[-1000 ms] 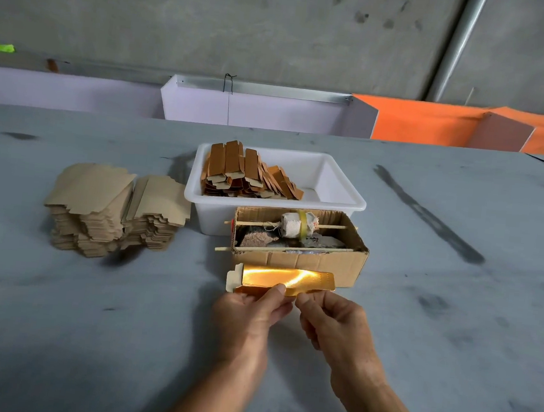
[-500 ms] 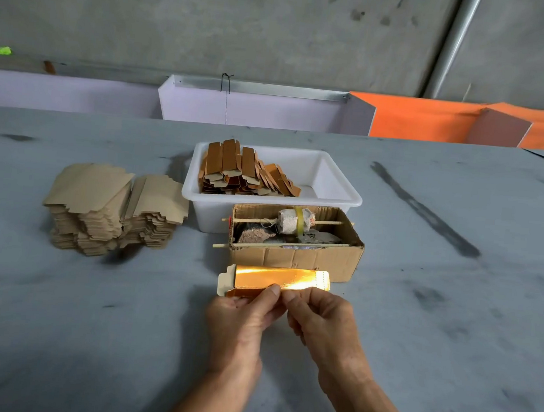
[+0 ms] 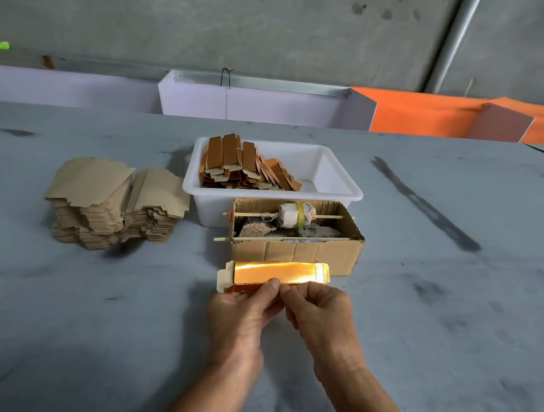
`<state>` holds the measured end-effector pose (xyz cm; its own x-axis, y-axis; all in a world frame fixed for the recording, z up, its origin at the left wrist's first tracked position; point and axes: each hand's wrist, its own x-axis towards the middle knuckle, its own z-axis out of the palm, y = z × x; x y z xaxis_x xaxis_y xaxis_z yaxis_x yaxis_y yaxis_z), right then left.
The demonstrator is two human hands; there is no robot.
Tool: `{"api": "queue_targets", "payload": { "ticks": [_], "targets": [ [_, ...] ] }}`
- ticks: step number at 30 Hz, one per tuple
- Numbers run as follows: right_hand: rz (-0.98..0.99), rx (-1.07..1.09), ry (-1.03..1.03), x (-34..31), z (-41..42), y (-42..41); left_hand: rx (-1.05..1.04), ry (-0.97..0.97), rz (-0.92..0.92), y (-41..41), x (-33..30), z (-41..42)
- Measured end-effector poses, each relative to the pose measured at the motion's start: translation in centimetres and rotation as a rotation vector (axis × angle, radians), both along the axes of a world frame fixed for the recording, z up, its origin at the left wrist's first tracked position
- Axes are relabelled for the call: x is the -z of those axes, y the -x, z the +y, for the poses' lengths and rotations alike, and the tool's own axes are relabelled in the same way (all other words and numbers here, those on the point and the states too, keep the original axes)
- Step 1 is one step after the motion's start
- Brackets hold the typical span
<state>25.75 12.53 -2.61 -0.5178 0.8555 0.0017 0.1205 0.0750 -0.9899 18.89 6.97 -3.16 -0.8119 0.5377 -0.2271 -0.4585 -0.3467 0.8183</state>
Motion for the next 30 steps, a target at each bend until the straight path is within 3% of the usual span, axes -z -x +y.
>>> {"api": "queue_targets", "payload": {
  "ticks": [14, 19, 30],
  "targets": [
    [-0.162, 0.080, -0.048, -0.3, 0.1, 0.6, 0.073, 0.024, -0.226, 0.4, -0.5, 0.2],
    [-0.209, 0.084, -0.108, -0.4, -0.3, 0.6, 0.033, 0.086, -0.225, 0.7, -0.6, 0.4],
    [0.013, 0.148, 0.003, -0.2, -2.3, 0.7, -0.087, 0.109, -0.168, 0.3, -0.4, 1.0]
  ]
}}
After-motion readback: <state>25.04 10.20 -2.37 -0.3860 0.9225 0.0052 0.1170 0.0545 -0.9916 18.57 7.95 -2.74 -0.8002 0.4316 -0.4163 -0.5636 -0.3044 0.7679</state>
